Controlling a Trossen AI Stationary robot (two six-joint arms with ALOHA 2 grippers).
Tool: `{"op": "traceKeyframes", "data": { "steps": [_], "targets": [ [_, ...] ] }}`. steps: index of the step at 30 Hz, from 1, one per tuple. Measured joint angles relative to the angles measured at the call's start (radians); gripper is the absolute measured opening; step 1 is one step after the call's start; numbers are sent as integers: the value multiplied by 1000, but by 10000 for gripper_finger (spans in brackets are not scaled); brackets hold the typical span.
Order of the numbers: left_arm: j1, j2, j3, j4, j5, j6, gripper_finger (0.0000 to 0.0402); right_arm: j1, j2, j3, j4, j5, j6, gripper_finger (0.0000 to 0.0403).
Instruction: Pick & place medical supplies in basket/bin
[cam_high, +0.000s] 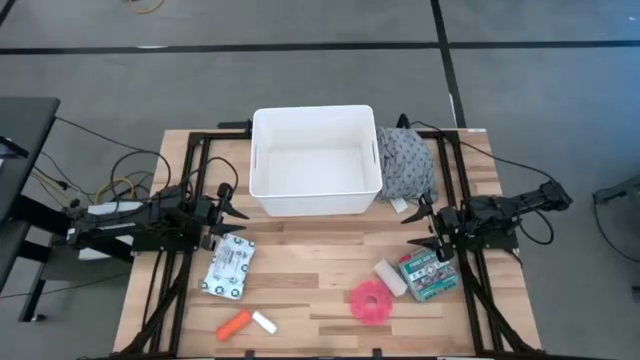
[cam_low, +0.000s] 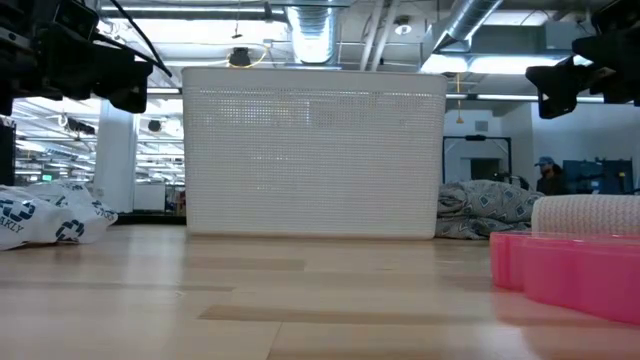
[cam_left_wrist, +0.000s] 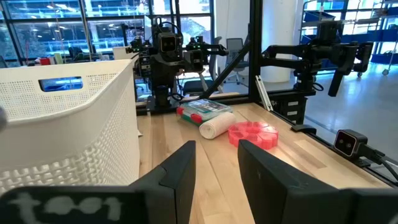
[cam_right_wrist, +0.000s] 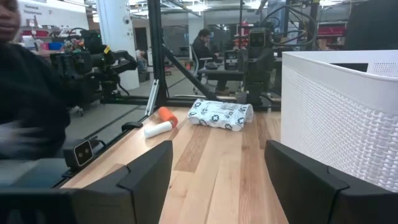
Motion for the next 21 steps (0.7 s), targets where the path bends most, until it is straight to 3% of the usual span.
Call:
{"op": "traceKeyframes", "data": {
  "steps": [10,14,18,21],
  "targets": [
    [0,0,-2,19,1,-8,112,0,0,0,0,0,0,250],
    [0,0,-3,54,16,-215,112,0,0,0,0,0,-10,250],
    [0,0,-3,93,-52,-248,112,-5,0,0,0,2,-178,250],
    [0,0,-3,91,-39,-289,112,-7,0,0,0,2,-269,250]
  ]
}}
